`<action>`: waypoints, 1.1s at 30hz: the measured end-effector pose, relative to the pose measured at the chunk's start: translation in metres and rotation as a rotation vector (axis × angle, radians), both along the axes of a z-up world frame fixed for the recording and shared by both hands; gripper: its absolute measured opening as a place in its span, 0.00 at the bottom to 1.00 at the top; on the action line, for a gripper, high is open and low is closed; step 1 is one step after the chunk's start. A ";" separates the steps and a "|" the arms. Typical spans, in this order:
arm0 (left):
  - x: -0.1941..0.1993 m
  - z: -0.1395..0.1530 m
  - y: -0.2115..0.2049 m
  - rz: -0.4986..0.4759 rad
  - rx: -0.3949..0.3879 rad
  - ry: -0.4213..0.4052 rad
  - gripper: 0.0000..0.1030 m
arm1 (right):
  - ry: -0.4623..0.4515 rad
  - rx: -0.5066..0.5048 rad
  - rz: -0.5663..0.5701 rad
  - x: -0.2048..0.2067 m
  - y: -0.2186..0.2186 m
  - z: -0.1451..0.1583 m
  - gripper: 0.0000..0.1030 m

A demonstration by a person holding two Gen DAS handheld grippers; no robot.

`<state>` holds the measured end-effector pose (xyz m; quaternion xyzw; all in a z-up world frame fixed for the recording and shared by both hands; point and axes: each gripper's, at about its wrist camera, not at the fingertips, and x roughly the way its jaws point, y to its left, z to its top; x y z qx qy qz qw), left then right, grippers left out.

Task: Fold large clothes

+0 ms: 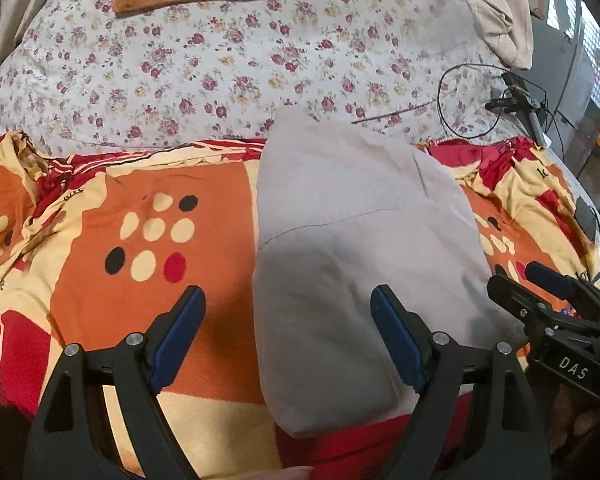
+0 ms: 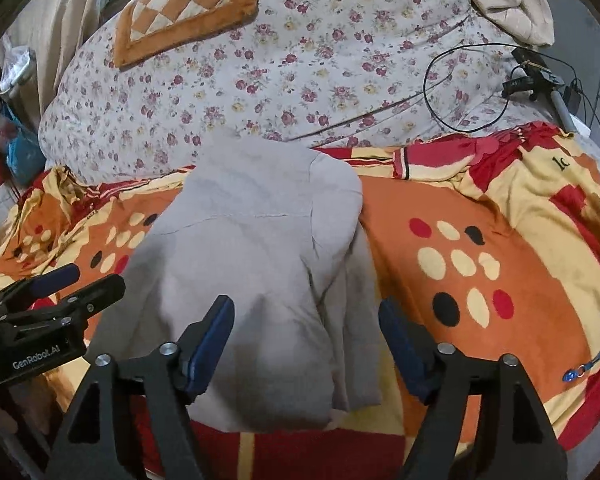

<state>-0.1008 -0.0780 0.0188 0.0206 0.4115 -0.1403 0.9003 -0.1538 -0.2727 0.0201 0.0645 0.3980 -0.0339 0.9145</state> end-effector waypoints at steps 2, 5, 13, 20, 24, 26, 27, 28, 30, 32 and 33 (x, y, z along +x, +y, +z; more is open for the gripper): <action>-0.002 0.001 0.001 0.008 -0.010 0.000 0.82 | -0.002 0.002 -0.004 -0.001 0.001 0.001 0.76; -0.002 0.002 0.002 0.019 -0.013 -0.004 0.82 | -0.005 0.003 -0.010 0.000 0.001 0.002 0.78; -0.002 0.002 0.004 0.049 -0.017 -0.007 0.82 | 0.005 -0.005 -0.007 0.005 0.006 0.000 0.79; -0.002 0.000 0.003 0.057 -0.011 -0.010 0.82 | 0.014 0.003 -0.016 0.010 0.005 -0.003 0.79; -0.001 -0.001 0.003 0.056 -0.011 -0.008 0.82 | 0.019 0.003 -0.010 0.012 0.006 -0.004 0.79; 0.000 -0.001 0.003 0.056 -0.009 -0.011 0.82 | 0.017 0.002 -0.006 0.012 0.008 -0.004 0.79; 0.000 -0.001 0.003 0.056 -0.006 -0.012 0.82 | 0.017 0.000 -0.005 0.013 0.008 -0.004 0.79; 0.001 -0.002 0.003 0.056 -0.004 -0.011 0.82 | 0.018 -0.001 -0.003 0.014 0.009 -0.005 0.79; 0.002 -0.003 0.003 0.056 -0.002 -0.007 0.82 | 0.019 -0.004 -0.002 0.016 0.010 -0.006 0.79; 0.003 -0.003 0.003 0.058 -0.002 -0.005 0.82 | 0.022 -0.003 -0.002 0.017 0.010 -0.007 0.79; 0.003 -0.004 0.003 0.061 0.000 -0.003 0.82 | 0.022 -0.001 -0.001 0.018 0.010 -0.007 0.79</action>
